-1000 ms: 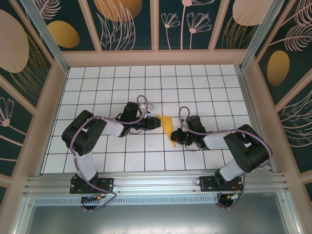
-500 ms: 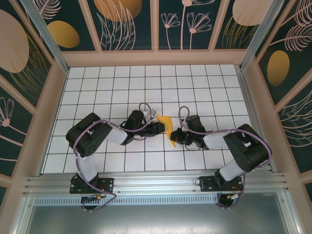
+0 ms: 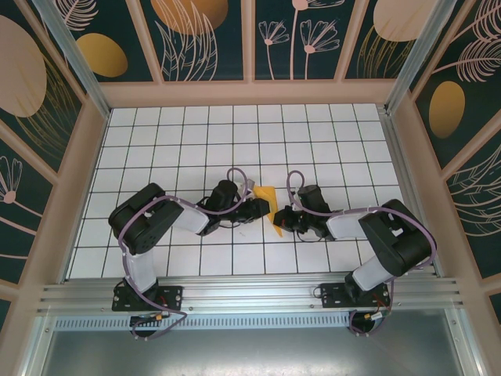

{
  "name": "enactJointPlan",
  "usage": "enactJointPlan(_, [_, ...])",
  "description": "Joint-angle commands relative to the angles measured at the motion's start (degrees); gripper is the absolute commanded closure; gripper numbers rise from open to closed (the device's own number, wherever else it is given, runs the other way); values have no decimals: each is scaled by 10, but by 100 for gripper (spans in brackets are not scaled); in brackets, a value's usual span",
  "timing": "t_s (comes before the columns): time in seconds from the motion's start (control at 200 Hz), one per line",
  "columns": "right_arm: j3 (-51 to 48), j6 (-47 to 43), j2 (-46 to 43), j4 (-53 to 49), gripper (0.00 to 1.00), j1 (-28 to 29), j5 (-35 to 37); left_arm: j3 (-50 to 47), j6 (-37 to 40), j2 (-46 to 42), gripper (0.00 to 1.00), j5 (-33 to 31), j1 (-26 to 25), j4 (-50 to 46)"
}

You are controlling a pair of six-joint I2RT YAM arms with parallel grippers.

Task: Fold a paper plane with a square sheet of paper (pick it up from the middle)
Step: Fold the wing for the fifth time at the center of the table.

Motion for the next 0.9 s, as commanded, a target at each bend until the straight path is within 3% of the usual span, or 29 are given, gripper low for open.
enactJointPlan(0.0, [-28,-6,31,-108,97,4,32,15,-17,15,60,-2,-7,24])
enactJointPlan(0.445, [-29,-7,29,-108,97,4,32,22,-30,46,59,-25,-9,9])
enactJointPlan(0.896, [-27,-6,36,-108,97,7,34,32,-5,-4,59,-53,-14,-50])
